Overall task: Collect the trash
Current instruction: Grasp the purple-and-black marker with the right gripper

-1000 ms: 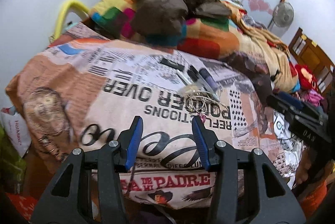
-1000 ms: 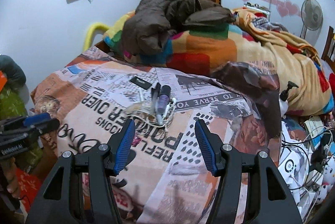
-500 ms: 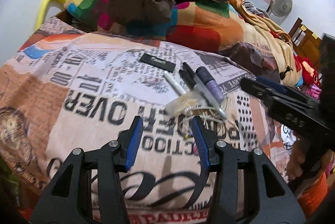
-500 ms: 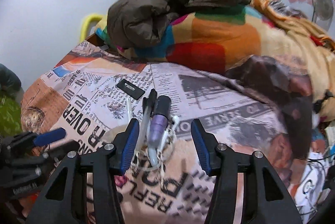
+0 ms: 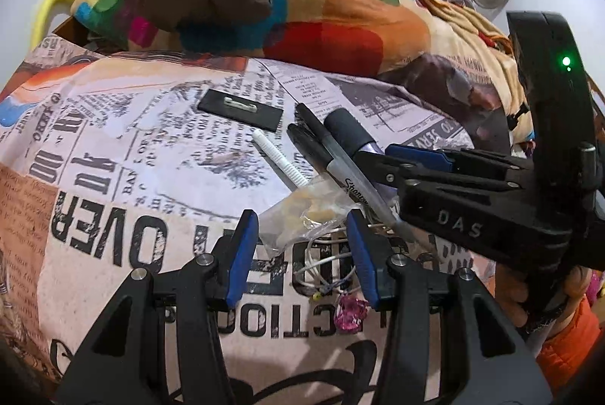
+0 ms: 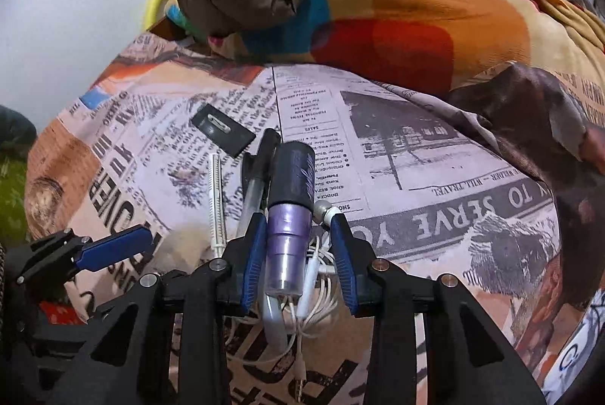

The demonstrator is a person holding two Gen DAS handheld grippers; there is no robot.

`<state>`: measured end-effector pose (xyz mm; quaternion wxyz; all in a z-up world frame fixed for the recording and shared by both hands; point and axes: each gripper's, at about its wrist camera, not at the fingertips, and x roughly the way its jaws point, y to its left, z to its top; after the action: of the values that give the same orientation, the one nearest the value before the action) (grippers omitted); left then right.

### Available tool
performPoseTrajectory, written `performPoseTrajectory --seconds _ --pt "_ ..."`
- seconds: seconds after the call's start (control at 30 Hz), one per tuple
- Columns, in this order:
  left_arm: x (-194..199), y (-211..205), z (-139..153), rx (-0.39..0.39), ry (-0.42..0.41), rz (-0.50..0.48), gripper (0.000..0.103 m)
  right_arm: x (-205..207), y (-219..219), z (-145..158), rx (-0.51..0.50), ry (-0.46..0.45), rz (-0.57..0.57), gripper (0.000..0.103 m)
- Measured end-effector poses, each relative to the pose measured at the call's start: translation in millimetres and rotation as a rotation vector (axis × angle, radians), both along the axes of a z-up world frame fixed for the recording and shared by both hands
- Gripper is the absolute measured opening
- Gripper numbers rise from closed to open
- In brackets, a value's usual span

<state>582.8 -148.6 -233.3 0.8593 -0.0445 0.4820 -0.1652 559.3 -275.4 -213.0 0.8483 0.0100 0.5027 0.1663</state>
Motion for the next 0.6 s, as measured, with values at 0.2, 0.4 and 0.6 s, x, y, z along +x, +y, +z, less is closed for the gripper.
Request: performPoseTrajectory --seconds 0.2,0.4,0.6 --pt "8 -4 -9 0.004 0.009 0.009 0.048 5 4 0 0.008 -0.007 0.028 0.021" --pt "10 -11 -11 0.067 -0.027 -0.007 0.048 3 5 1 0.001 -0.023 0.025 0.021" --pt "5 -1 -1 0.036 -0.035 -0.016 0.048 -10 -8 22 0.056 -0.069 0.003 0.021"
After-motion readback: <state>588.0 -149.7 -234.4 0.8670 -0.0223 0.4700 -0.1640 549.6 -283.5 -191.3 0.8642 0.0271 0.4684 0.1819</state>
